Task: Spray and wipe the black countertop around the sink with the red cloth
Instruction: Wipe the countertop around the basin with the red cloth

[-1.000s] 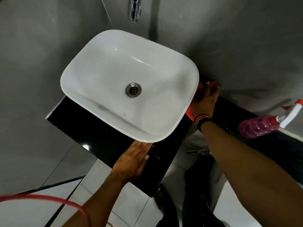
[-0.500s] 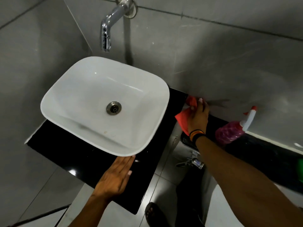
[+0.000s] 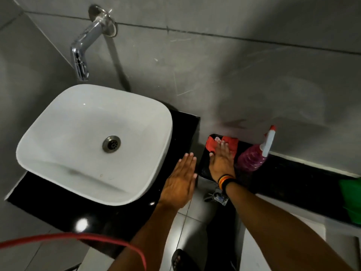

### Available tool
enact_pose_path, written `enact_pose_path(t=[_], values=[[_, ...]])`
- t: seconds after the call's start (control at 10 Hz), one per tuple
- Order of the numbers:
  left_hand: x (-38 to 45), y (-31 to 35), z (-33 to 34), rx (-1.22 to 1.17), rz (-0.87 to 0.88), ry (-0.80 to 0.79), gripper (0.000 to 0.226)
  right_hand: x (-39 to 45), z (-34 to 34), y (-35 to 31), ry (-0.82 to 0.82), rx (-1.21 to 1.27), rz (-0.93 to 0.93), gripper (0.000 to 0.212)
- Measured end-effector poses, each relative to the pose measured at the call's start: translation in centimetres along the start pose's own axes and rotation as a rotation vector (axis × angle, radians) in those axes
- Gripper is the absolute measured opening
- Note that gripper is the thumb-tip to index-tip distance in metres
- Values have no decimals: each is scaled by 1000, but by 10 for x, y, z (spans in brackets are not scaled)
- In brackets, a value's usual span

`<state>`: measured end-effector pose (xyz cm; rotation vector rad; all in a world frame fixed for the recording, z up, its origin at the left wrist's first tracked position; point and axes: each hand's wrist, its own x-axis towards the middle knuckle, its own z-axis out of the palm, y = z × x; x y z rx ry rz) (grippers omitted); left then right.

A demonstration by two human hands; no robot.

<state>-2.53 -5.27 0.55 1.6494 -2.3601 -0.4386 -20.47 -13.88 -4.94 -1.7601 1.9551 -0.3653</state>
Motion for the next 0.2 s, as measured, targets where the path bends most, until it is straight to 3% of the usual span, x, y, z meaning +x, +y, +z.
enact_pose_path(t=[0.2], values=[[57,13,-31,64,-11,83,61,-13,-41,-20,110,38,-126,60]])
